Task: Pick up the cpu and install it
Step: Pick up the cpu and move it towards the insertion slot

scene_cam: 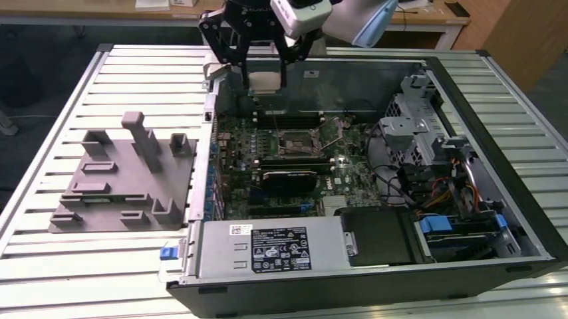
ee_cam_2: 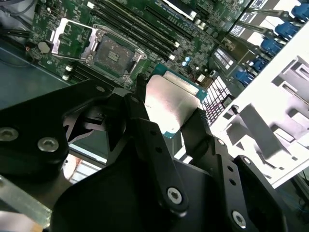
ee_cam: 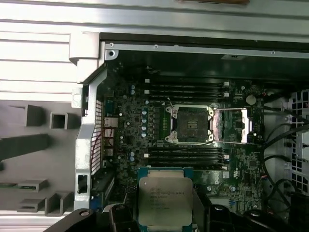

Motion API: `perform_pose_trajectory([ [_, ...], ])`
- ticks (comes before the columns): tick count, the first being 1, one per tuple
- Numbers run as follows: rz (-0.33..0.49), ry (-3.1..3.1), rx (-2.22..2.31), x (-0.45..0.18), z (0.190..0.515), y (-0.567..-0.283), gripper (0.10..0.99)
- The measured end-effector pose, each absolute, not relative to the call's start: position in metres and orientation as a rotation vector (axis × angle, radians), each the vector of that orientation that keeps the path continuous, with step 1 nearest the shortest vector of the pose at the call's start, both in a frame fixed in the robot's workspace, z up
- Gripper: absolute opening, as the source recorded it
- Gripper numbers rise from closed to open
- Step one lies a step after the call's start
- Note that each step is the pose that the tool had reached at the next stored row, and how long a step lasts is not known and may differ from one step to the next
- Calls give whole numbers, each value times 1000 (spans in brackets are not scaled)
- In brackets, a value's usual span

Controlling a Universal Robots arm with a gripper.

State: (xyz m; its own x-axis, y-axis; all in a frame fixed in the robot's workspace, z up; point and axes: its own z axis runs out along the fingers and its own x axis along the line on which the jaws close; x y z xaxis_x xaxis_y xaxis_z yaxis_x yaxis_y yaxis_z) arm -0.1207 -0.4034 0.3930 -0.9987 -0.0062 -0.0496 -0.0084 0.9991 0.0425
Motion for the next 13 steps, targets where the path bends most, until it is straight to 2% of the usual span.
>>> perform_pose_trajectory([
  [13, 66, 3091, -11, -100, 393, -403, 541],
])
